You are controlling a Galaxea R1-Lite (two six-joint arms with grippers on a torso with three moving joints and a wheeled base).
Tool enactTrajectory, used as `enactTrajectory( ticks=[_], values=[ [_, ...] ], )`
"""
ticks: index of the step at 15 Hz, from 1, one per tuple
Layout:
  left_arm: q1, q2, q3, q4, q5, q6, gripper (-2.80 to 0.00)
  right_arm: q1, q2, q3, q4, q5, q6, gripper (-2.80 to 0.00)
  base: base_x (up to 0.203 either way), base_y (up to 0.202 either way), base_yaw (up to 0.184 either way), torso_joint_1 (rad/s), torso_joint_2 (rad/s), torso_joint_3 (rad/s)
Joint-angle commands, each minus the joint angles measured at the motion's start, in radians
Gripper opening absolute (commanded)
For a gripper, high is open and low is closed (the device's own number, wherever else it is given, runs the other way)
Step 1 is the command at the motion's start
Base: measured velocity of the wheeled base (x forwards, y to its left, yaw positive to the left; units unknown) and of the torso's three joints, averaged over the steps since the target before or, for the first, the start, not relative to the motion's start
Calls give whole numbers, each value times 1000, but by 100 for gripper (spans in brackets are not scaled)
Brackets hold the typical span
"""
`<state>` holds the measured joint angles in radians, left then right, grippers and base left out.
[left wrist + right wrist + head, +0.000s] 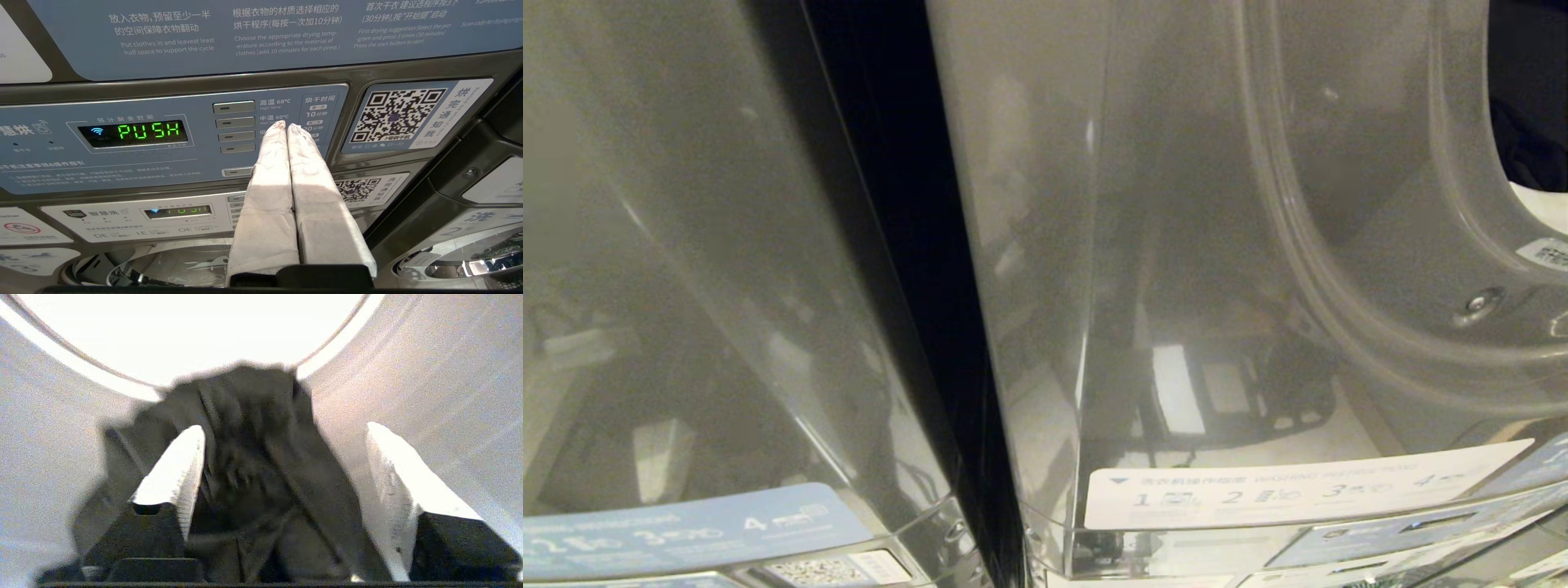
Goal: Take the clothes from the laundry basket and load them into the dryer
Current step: Put the clothes in the dryer
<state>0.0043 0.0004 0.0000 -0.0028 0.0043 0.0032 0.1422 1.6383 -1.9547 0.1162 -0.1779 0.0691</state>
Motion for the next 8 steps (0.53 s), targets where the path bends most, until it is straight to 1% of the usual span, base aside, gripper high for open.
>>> enactTrajectory(
  ticks=[1,3,5,8],
  values=[
    [0,0,0,0,0,0,-280,1,-12,-2,-28,-2,-1,0,0,0,0,0,0,0],
    [0,0,0,0,0,0,-280,2,37,-3,-119,-1,-4,0,0,0,0,0,0,0],
    [0,0,0,0,0,0,-280,10,124,-4,-279,2,-8,0,0,0,0,0,0,0],
    [0,0,0,0,0,0,-280,17,265,-5,-468,3,-69,0,0,0,0,0,0,0]
  ],
)
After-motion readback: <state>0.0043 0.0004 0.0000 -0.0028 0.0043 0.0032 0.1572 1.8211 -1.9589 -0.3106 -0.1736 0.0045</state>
